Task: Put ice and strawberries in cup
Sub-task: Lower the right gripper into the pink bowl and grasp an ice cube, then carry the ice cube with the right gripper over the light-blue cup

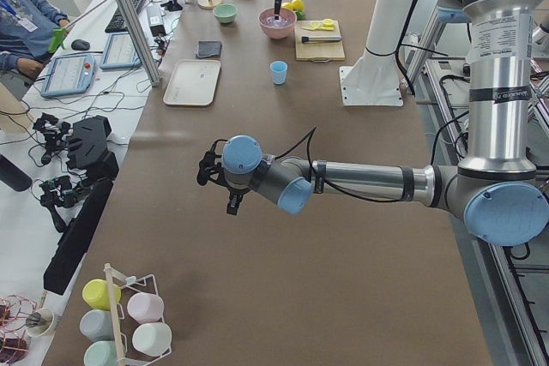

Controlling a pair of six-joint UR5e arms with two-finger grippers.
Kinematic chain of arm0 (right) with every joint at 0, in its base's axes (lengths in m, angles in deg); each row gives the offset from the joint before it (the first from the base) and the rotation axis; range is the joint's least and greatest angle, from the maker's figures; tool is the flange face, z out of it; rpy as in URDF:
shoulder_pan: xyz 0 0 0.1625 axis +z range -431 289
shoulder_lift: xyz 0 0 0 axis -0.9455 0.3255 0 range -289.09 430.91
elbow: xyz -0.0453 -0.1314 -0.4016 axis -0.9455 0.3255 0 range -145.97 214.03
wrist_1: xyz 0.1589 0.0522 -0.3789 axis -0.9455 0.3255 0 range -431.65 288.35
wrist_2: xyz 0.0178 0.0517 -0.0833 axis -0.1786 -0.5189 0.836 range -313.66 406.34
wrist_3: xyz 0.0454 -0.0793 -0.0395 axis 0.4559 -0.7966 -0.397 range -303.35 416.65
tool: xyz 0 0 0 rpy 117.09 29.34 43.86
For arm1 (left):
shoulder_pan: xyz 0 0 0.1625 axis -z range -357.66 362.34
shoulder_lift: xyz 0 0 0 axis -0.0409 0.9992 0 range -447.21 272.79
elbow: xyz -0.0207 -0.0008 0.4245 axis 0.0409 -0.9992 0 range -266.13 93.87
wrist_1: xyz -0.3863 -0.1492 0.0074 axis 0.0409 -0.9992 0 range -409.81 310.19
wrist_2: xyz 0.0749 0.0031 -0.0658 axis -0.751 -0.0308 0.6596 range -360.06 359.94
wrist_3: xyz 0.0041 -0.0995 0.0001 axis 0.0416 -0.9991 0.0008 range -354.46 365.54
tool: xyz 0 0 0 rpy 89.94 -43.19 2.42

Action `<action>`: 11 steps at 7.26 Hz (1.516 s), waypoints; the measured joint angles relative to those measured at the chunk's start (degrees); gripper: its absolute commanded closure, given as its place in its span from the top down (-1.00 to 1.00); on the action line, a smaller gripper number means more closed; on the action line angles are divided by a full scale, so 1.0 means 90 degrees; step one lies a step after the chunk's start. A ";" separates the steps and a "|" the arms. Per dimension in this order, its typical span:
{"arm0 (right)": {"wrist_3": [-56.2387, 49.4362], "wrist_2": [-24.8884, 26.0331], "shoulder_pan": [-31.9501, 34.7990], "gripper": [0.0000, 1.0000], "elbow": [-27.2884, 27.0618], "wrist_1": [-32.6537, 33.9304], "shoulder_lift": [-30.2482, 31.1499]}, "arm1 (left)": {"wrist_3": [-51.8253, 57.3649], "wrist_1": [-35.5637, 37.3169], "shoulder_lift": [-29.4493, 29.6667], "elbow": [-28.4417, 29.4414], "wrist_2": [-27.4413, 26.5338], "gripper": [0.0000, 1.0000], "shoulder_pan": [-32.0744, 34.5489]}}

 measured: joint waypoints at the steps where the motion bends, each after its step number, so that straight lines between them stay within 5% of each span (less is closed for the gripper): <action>1: 0.0002 0.0039 -0.0042 -1.00 0.0007 0.0010 -0.0004 | 0.0000 -0.0004 -0.0004 -0.0001 0.0000 0.96 -0.0005; 5: -0.0031 -0.0002 -0.0039 -1.00 -0.0099 0.0472 -0.0400 | 0.0001 -0.0141 -0.0060 0.0000 0.0052 0.96 -0.0013; 8: 0.0372 0.0101 -0.0293 -1.00 -0.0223 0.2248 -0.2166 | 0.0007 -0.0167 -0.0078 0.0052 0.0067 0.96 -0.0038; 11: 0.1295 0.0908 -0.1337 -1.00 0.0213 0.2446 -0.3741 | 0.0010 -0.0172 -0.0079 0.0083 0.0069 0.96 -0.0116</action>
